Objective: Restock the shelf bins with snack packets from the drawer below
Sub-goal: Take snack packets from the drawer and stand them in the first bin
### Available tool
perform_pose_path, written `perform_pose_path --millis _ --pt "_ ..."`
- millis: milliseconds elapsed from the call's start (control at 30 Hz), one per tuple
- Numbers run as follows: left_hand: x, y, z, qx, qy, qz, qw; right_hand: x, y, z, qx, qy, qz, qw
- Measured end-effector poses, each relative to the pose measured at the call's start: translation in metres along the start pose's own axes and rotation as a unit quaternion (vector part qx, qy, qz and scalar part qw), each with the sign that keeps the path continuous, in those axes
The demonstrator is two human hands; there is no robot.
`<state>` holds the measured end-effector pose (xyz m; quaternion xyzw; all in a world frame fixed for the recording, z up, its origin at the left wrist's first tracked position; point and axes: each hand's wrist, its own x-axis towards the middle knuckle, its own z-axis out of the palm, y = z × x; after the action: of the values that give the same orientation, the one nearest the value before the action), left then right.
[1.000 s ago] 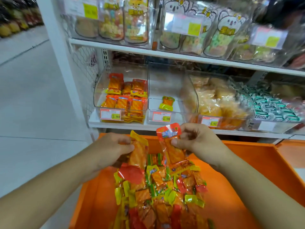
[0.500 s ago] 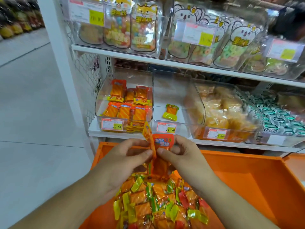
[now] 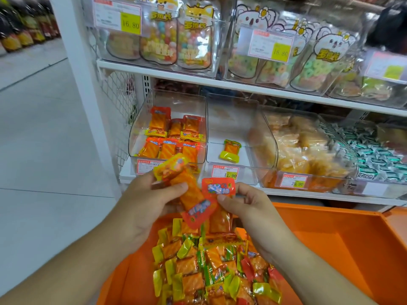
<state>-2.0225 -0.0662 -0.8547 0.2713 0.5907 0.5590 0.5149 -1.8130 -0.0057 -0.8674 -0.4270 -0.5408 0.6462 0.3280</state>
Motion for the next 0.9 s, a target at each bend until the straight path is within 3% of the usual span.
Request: perform_pose_path --millis 133,233,367,600,900 --pt "0.003 0.007 -0.013 -0.057 0.068 0.012 0.996 0.000 0.000 -0.003 0.038 0.038 0.007 0.999" --pt "0.003 0.000 -0.017 -0.038 0.105 0.017 0.994 -0.005 -0.005 -0.003 0.074 0.028 0.002 0.997" --pt "-0.008 -0.011 -0.002 -0.069 0.051 -0.013 0.996 -0.010 -0.003 0.008 0.090 0.025 -0.001 0.996" --pt "-0.013 -0.021 0.018 -0.191 -0.012 -0.067 0.979 -0.003 0.011 0.010 0.089 0.170 0.021 0.981" --pt "-0.025 -0.029 0.035 -0.180 -0.031 -0.081 0.980 -0.005 0.010 0.028 0.088 0.130 0.038 0.987"
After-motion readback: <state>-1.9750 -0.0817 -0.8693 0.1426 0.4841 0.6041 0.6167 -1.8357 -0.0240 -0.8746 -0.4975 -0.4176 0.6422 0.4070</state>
